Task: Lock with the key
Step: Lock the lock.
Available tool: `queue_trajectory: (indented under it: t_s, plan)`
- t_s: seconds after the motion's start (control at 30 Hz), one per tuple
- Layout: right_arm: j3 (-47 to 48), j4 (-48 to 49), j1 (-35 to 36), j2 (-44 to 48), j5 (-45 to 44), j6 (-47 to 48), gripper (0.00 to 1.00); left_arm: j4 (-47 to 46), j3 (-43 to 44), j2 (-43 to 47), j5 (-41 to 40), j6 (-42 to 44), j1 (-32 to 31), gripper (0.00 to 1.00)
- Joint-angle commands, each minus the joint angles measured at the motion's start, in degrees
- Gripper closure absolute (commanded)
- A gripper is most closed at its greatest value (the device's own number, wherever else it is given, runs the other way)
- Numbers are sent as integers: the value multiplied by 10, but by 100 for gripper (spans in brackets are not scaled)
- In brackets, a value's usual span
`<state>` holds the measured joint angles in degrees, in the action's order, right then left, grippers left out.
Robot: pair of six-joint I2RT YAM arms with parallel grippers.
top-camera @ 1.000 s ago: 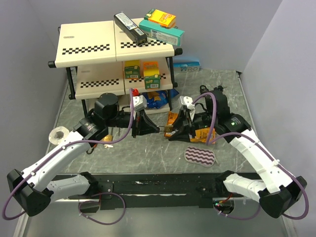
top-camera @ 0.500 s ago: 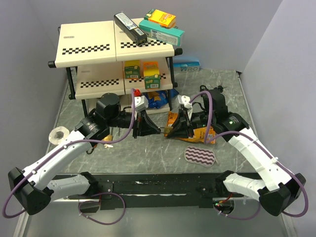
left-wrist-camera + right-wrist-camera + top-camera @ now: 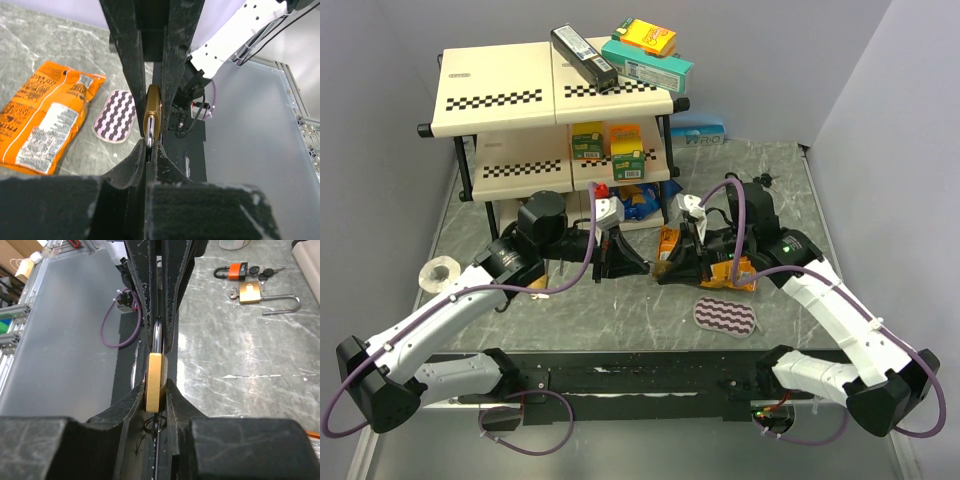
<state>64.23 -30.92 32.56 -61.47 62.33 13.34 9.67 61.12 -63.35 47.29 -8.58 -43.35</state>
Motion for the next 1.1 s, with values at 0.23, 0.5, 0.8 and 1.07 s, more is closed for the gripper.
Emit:
queue_trajectory:
  t_s: [0.23, 0.5, 0.8, 1.07]
  plan:
    - [5, 140, 46, -1, 17, -10, 100, -107, -5, -36, 3, -3, -49, 99]
    - [27, 141, 42, -8, 15, -16, 100, -56, -22, -44, 10, 24, -53, 99]
    - [37, 171, 31, -11, 11, -24, 100, -58, -39, -65, 35, 25, -54, 99]
    - [44, 218, 30, -15, 10, -29, 100, -91, -55, -82, 61, -9, -60, 99]
